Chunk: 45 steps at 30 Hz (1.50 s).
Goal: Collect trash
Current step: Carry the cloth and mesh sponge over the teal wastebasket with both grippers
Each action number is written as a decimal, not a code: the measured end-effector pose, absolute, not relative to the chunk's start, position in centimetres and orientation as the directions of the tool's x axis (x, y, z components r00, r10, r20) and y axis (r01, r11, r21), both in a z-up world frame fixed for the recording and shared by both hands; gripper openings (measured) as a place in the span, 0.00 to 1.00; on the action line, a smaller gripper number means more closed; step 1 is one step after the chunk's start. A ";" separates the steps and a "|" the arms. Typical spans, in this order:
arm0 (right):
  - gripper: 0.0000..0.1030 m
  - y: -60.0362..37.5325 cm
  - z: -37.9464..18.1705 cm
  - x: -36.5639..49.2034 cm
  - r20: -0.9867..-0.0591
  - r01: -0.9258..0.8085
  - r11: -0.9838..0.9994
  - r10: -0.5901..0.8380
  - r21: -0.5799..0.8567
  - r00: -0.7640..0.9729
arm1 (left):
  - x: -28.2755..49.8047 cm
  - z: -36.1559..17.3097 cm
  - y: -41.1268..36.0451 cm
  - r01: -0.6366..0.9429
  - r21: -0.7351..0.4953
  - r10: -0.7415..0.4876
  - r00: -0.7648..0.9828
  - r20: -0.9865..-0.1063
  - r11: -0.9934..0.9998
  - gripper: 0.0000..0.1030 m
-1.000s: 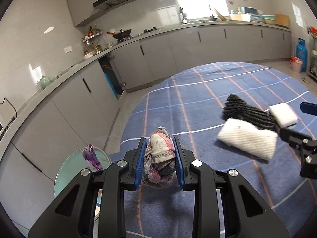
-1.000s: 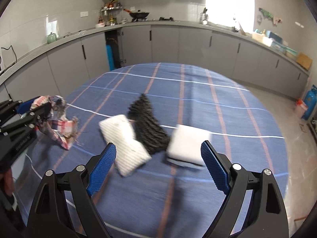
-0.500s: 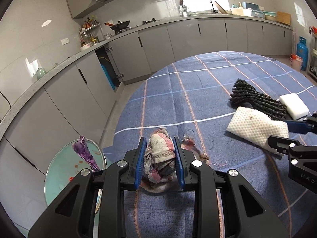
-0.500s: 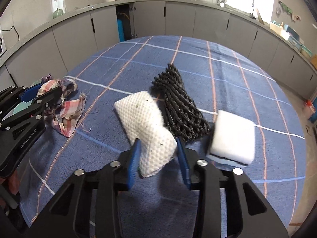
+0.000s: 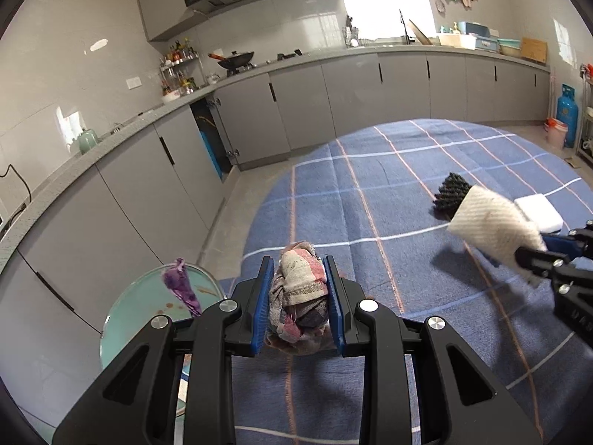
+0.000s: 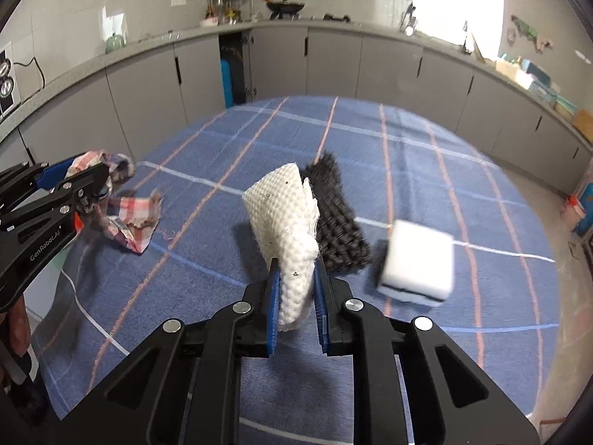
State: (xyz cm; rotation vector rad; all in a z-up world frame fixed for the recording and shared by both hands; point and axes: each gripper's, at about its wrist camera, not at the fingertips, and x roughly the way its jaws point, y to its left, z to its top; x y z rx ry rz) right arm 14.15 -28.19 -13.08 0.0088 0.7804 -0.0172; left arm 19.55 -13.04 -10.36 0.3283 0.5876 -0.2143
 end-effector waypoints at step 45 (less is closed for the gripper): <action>0.17 -17.2 -8.8 17.9 -0.626 -0.197 0.979 0.124 -0.048 0.770 | 20.4 -6.7 0.6 -0.056 0.322 0.213 0.852 -0.478 0.945 0.27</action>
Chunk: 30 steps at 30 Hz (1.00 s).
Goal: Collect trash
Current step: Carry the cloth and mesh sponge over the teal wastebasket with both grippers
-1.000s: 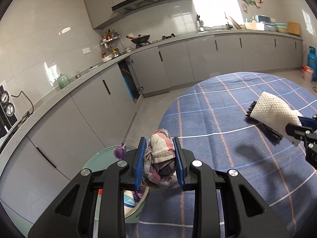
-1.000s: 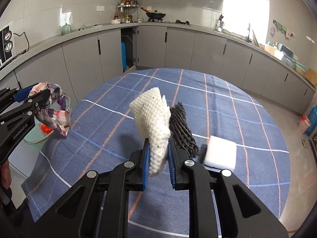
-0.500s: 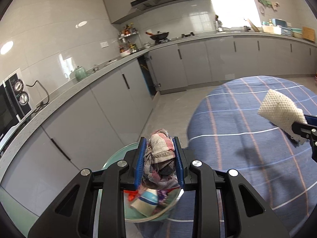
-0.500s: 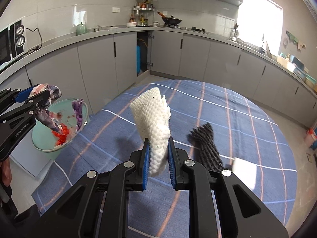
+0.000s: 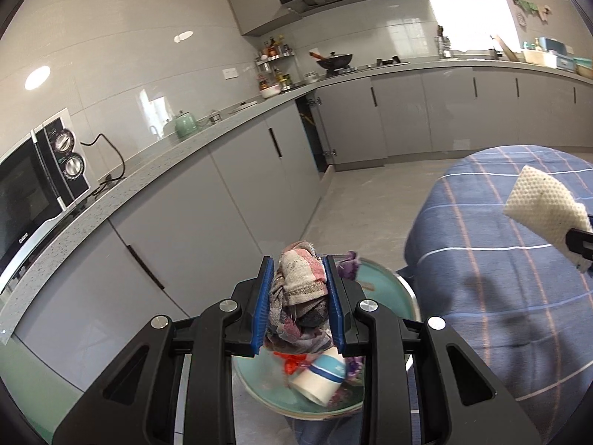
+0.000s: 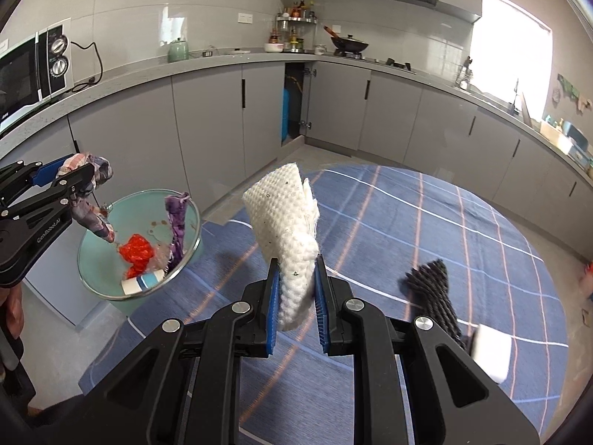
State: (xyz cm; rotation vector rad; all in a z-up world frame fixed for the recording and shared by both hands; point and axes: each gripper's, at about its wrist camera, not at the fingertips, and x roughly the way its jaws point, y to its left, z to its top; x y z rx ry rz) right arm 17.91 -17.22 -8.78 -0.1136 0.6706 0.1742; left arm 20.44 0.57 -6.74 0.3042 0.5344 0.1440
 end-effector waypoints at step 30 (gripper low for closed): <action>0.18 -8.8 -8.8 21.4 -0.636 -0.348 0.936 0.232 -0.060 0.736 | 22.8 -8.0 7.1 -0.192 0.350 0.355 0.795 -0.493 0.917 0.27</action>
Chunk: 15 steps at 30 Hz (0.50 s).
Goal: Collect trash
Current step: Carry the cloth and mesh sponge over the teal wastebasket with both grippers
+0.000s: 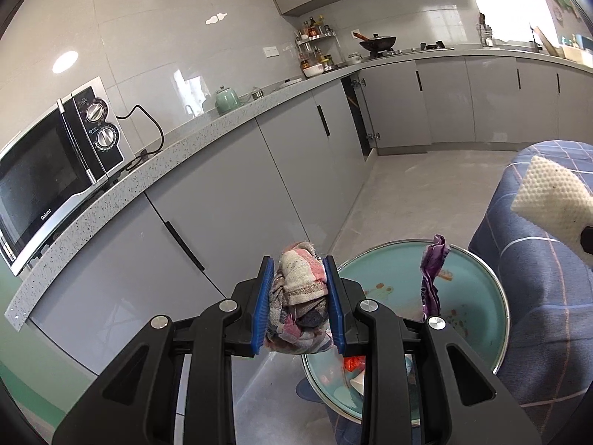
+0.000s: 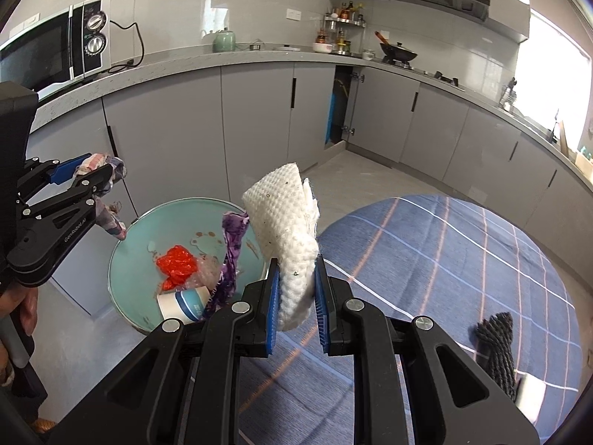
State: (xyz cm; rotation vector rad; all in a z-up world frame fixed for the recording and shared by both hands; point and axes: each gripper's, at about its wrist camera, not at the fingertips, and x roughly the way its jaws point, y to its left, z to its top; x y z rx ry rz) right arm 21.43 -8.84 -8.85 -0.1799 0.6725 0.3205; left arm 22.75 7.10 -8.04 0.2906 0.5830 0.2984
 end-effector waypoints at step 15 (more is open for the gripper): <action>0.18 -7.9 -9.7 22.0 -0.652 -0.373 0.927 0.258 -0.042 0.713 | 23.3 -8.6 7.7 -0.172 0.331 0.332 0.786 -0.522 0.928 0.27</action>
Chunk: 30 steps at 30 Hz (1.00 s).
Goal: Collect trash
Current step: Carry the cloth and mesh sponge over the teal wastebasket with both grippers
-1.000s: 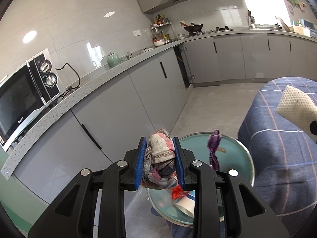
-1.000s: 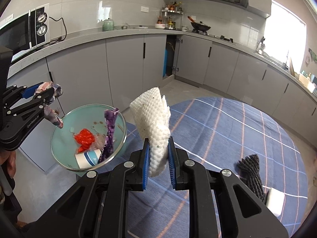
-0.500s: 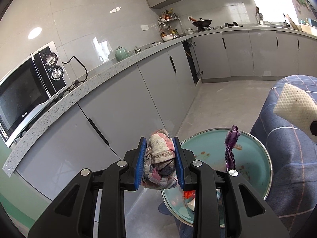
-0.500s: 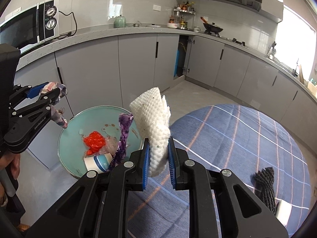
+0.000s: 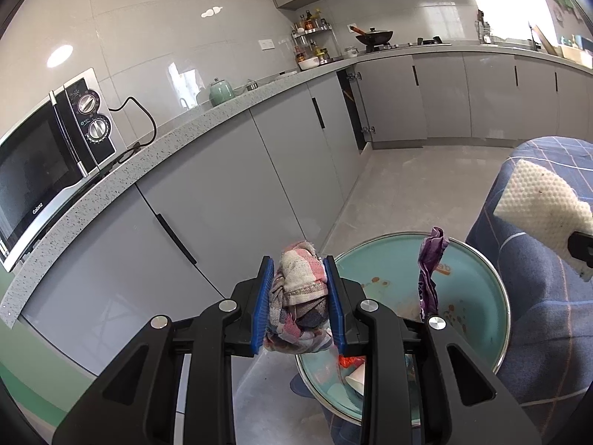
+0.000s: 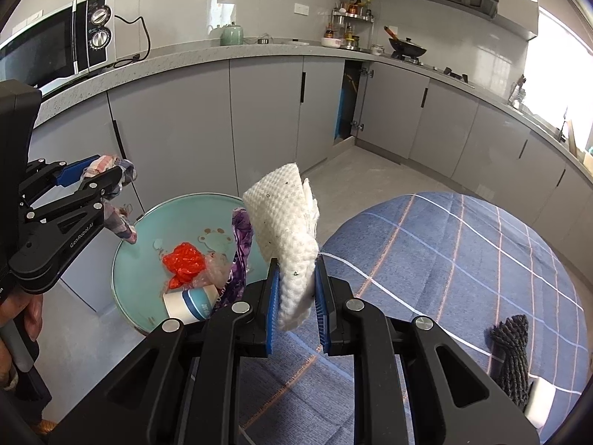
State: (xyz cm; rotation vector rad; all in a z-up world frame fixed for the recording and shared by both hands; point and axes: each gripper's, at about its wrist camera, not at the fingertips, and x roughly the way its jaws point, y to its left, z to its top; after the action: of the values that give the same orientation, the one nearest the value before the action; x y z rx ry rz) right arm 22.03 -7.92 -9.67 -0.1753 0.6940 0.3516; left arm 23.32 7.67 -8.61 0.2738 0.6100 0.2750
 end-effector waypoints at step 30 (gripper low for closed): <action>0.18 -5.9 -10.8 23.4 -0.670 -0.437 0.899 0.306 -0.030 0.676 | 22.8 -8.9 5.0 -0.120 0.363 0.306 0.803 -0.512 0.924 0.27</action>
State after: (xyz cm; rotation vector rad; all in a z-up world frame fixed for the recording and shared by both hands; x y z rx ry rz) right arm 23.43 -5.88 -10.76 -0.1940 0.7148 0.4208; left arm 22.82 5.02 -8.93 0.3240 0.5983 0.2322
